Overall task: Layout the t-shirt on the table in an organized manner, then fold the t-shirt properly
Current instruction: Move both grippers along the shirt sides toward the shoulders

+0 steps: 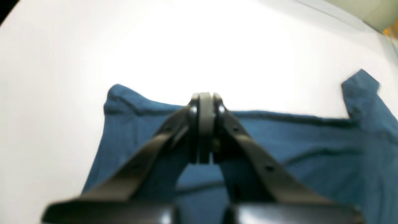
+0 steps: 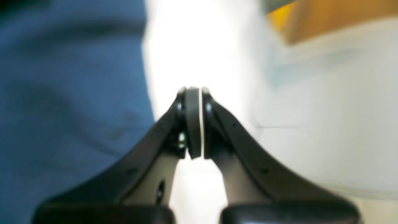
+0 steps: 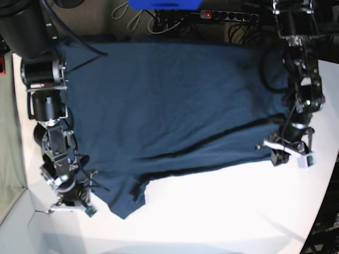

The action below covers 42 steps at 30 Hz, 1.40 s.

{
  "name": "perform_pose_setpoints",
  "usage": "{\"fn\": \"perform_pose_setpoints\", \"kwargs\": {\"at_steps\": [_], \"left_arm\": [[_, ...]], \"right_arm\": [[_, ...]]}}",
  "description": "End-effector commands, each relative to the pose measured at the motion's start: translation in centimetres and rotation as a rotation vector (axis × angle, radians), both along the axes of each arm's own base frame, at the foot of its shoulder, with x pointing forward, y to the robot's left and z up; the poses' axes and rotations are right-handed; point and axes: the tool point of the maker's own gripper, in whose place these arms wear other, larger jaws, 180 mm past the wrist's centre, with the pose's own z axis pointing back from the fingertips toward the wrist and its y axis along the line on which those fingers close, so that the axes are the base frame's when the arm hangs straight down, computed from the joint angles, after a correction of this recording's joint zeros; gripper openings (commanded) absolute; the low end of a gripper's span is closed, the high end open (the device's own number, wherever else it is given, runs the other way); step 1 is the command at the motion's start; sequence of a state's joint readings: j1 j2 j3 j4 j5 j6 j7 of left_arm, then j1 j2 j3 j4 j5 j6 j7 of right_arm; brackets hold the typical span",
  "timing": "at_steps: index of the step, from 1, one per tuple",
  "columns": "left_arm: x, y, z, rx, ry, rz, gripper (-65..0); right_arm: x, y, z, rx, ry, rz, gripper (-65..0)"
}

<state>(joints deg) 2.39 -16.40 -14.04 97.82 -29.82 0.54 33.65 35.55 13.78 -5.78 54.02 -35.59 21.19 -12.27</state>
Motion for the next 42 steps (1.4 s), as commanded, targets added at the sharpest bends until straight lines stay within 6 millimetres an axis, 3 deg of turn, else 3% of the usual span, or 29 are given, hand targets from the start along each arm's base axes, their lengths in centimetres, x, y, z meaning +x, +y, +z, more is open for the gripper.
{"fn": "perform_pose_setpoints", "kwargs": {"at_steps": [1,3,6,12,15,17,22,28,32,39,42], "left_arm": [[-0.3,0.3,1.1,0.023,-0.029,-0.005,-65.0],[-2.0,0.5,-0.3,0.035,0.042,-0.013,-65.0],[-4.8,0.7,-2.4,0.025,0.18,-0.023,-65.0],[-10.1,1.4,-5.4,0.023,0.462,-0.036,-65.0],[-11.3,2.2,-6.6,0.01,0.543,-0.019,-65.0],[-11.7,2.9,-8.0,-0.008,0.585,0.003,-65.0],[-9.7,3.7,-9.4,-0.022,0.584,0.031,-65.0],[-6.8,3.9,-12.1,0.125,0.623,0.023,-65.0],[-3.9,4.7,-13.6,0.179,0.596,0.039,-65.0],[-1.0,7.3,-17.0,0.151,0.584,0.129,-65.0],[0.5,7.9,-17.1,0.141,0.56,0.156,-65.0]], "right_arm": [[1.1,-0.2,3.7,0.011,-0.092,-0.019,-65.0],[0.7,0.0,5.0,0.014,-0.108,-0.039,-65.0],[-0.7,0.1,5.1,-0.013,-0.056,-0.042,-65.0],[-6.2,0.9,3.2,-0.105,0.164,-0.082,-65.0],[-9.5,0.0,3.0,-0.15,0.217,-0.191,-65.0],[-11.5,0.7,2.4,-0.155,0.249,-0.224,-65.0],[-16.8,1.9,-0.2,-0.142,0.328,-0.252,-65.0],[-21.1,2.6,-4.7,-0.142,0.462,-0.239,-65.0],[-22.5,2.6,-5.6,-0.144,0.492,-0.24,-65.0],[-24.0,2.4,-6.7,-0.148,0.531,-0.243,-65.0],[-25.1,2.6,-7.6,-0.153,0.561,-0.234,-65.0]]}}
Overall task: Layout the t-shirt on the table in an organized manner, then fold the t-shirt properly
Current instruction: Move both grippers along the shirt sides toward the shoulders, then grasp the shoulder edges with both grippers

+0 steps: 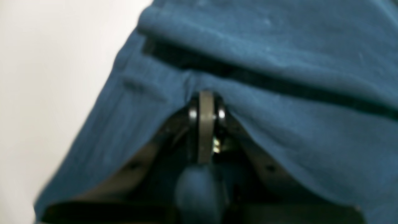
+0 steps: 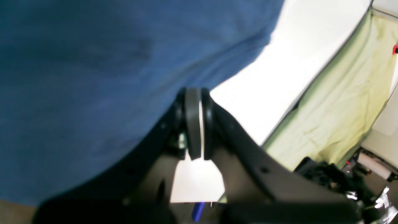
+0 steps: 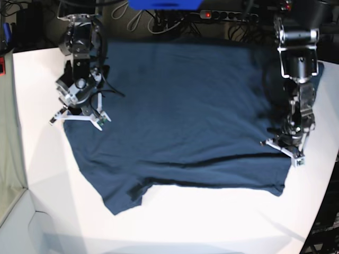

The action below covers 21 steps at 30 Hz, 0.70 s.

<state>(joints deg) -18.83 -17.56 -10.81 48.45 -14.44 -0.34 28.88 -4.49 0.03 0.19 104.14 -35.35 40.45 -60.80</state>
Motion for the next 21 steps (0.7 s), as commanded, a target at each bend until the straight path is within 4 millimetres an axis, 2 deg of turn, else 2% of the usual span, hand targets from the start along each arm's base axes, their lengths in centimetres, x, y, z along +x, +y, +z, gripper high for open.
{"fn": "perform_pose_setpoints", "kwargs": {"at_steps": [1,5,9,12,15,18,21], "left_arm": [[-1.9,-0.2,-2.1,-0.025,0.116,0.011,-65.0],[0.3,-1.3,-0.1,-0.045,0.056,0.001,-65.0],[1.9,-2.6,3.3,-0.045,-0.006,-0.04,-65.0],[1.5,-3.5,5.5,-0.035,-0.026,-0.076,-65.0],[0.0,-4.2,7.9,-0.007,-0.063,-0.113,-65.0],[-2.1,-3.7,10.2,0.013,-0.112,-0.1,-65.0],[-4.8,-2.9,10.3,0.026,-0.102,-0.08,-65.0]], "right_arm": [[0.3,0.1,0.4,0.0,-0.018,0.001,-65.0],[-0.8,0.9,-2.5,0.008,0.077,0.025,-65.0],[-1.5,1.3,-5.0,0.036,0.141,0.037,-65.0],[-1.1,2.1,-6.7,0.08,0.154,0.067,-65.0],[-0.3,0.5,-7.5,0.112,0.155,0.009,-65.0],[2.0,-0.8,-7.4,0.14,0.127,-0.037,-65.0],[4.3,-2.3,-7.0,0.155,0.095,-0.06,-65.0]]}}
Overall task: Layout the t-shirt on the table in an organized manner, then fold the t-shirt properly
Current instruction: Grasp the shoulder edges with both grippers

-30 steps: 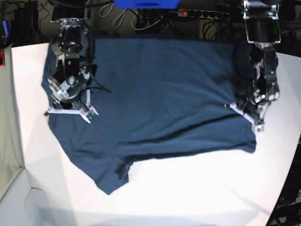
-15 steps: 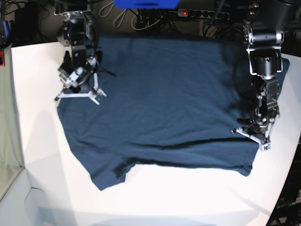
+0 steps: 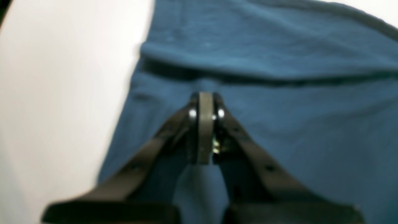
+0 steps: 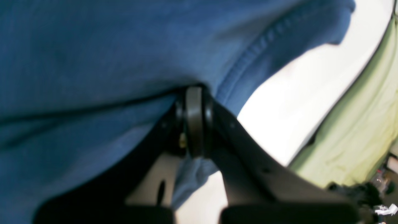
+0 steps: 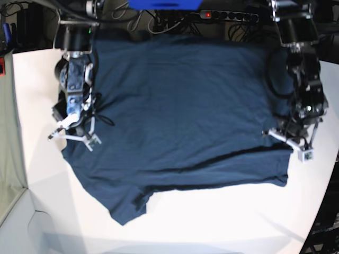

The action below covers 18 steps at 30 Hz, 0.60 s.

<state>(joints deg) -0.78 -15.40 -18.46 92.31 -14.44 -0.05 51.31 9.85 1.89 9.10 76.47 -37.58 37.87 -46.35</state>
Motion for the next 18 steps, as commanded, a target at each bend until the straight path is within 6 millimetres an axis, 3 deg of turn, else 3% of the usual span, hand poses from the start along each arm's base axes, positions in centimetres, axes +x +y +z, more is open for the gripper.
{"fn": "perform_pose_setpoints", "kwargs": {"at_steps": [1,9,14,18], "left_arm": [[0.1,0.5,0.9,0.014,-0.028,0.006,-65.0],[-4.9,1.5,-5.2,0.003,0.124,0.038,-65.0],[-5.9,2.5,-8.3,0.002,0.147,0.072,-65.0],[-5.0,3.2,-9.1,0.002,0.128,0.093,-65.0]], "right_arm": [[-0.5,0.6,-1.1,0.041,0.051,0.018,-65.0],[5.5,0.2,1.8,0.059,-0.038,0.038,-65.0],[8.4,-1.8,7.2,-0.008,-0.166,0.015,-65.0],[7.6,-3.7,11.4,-0.109,-0.231,-0.04,-65.0]]}}
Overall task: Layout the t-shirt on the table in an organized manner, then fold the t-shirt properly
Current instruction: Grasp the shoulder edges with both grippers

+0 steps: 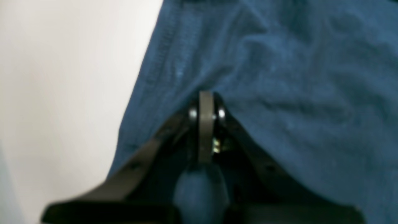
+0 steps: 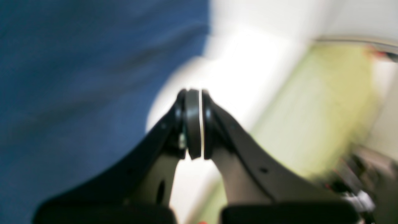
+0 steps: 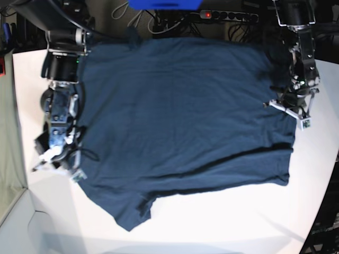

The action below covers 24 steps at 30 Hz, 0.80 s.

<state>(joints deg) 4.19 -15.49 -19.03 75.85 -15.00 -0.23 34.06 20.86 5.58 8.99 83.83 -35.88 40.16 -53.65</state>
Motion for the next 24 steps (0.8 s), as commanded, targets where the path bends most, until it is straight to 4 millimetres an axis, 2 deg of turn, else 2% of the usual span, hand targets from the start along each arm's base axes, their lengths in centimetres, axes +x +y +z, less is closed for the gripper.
{"fn": "perform_pose_setpoints", "kwargs": {"at_steps": [1,3,6,11,14,17,20,22,24], "left_arm": [[-0.3,0.4,-0.9,-0.004,0.065,0.012,-65.0],[0.9,0.6,-1.0,-0.016,0.06,0.026,-65.0],[2.9,0.7,-1.0,-0.036,0.056,0.038,-65.0],[6.9,-1.2,-0.3,-0.041,0.047,-0.021,-65.0],[8.1,-2.0,0.3,-0.041,0.031,-0.045,-65.0],[8.6,-2.4,0.9,-0.045,0.018,-0.054,-65.0],[9.1,-2.3,2.5,-0.027,-0.022,-0.066,-65.0],[7.8,-2.2,2.3,-0.017,0.0,-0.076,-65.0],[6.8,-1.3,3.0,0.008,0.01,-0.081,-65.0]], "right_arm": [[-0.2,-0.3,1.2,-0.019,-0.029,-0.013,-65.0],[-1.9,-0.8,1.9,-0.053,-0.027,-0.043,-65.0],[-4.7,-0.6,1.1,-0.089,0.014,-0.052,-65.0],[-10.4,3.0,-2.8,-0.096,0.146,0.023,-65.0],[-13.0,5.4,-5.2,-0.056,0.217,0.063,-65.0],[-13.5,6.5,-6.6,-0.017,0.24,0.084,-65.0],[-13.2,6.9,-8.3,0.013,0.263,0.103,-65.0],[-12.6,6.6,-9.2,0.033,0.273,0.095,-65.0],[-11.8,6.0,-10.0,0.063,0.275,0.077,-65.0]]}}
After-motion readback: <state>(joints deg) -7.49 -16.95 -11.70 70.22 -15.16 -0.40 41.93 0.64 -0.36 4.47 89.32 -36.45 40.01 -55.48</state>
